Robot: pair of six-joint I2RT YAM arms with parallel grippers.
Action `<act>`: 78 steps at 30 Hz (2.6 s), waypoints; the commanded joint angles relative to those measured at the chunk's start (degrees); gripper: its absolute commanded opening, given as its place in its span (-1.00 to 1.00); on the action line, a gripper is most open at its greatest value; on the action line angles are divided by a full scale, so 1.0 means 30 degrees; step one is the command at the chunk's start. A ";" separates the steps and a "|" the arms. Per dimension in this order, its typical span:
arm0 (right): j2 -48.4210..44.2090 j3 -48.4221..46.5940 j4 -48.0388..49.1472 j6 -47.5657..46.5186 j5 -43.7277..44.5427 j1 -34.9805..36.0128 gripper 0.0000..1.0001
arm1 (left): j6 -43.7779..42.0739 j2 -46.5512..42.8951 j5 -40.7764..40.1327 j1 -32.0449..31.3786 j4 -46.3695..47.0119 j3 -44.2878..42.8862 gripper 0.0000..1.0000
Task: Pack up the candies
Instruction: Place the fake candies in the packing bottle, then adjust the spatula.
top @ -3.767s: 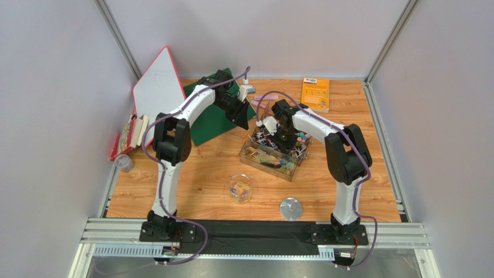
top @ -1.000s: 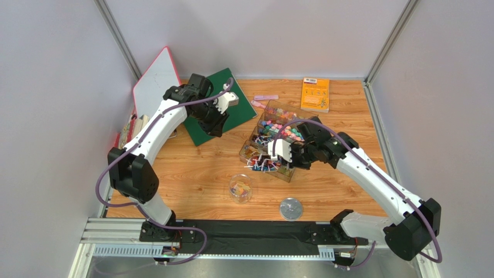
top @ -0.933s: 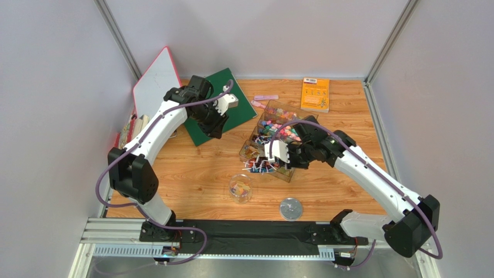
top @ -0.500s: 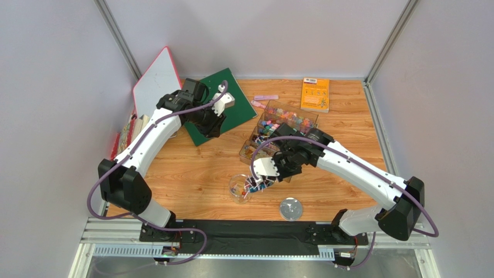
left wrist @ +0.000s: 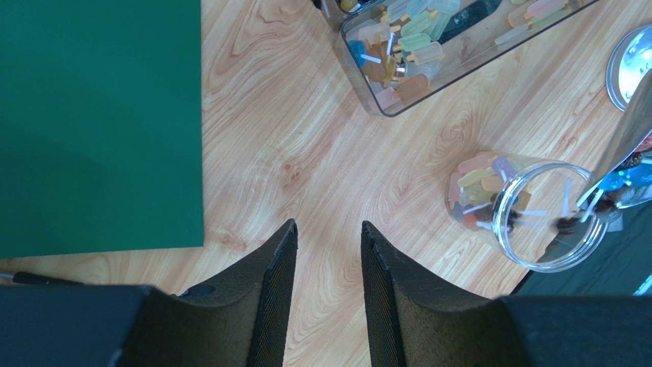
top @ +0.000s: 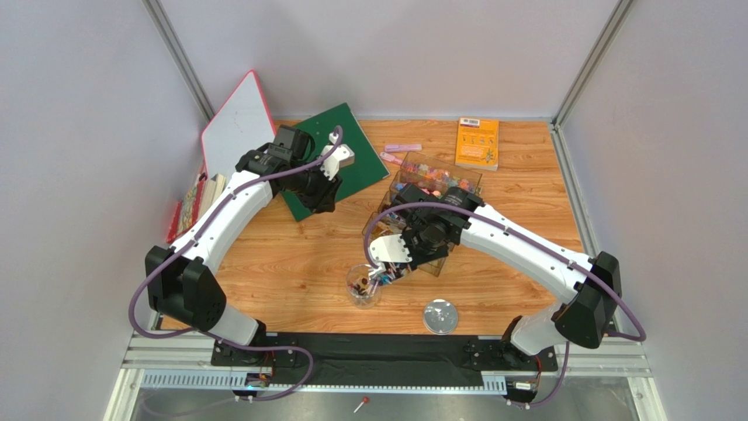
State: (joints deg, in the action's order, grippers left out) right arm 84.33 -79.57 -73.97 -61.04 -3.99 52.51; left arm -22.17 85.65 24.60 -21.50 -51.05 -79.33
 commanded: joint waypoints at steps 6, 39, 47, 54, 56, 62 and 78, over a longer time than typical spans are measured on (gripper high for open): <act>0.1037 -0.2329 -0.1910 0.1126 0.2324 0.0777 -1.00 | 0.0565 -0.0951 0.0677 0.0046 0.0697 -0.0012 -0.13; -0.0658 -0.1311 -0.2357 0.2471 0.6577 0.1629 -1.00 | 0.2144 0.0220 0.1556 0.0310 0.1282 -0.1621 -0.06; -0.4314 0.0533 0.3558 0.6429 0.0684 -0.3294 -1.00 | 0.8962 0.2180 1.0445 0.2271 0.4177 -0.2473 -0.03; -0.4997 0.1387 0.5848 0.7305 0.0508 -0.3324 -1.00 | 1.6561 0.3968 1.6348 0.2244 1.0918 -0.0510 -0.02; -0.4793 0.1299 0.6376 0.7279 0.0509 -0.3324 -1.00 | 1.6358 0.4146 1.6351 0.2185 1.0835 -0.0568 -0.02; -0.3445 0.0393 0.6640 0.7512 0.0422 -0.3529 -1.00 | 1.6327 0.4176 1.6409 0.1951 1.0951 -0.0217 -0.03; -0.1570 -0.1455 0.7754 0.8334 0.0040 -0.4056 -1.00 | 1.6004 0.4321 1.6116 0.1921 1.0922 -0.0011 -0.03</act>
State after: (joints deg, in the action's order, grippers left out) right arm 79.09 -81.19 -53.58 -37.26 -2.57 40.42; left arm 25.67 99.33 71.64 -15.40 -19.86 -78.26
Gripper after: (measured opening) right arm 0.125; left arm 0.487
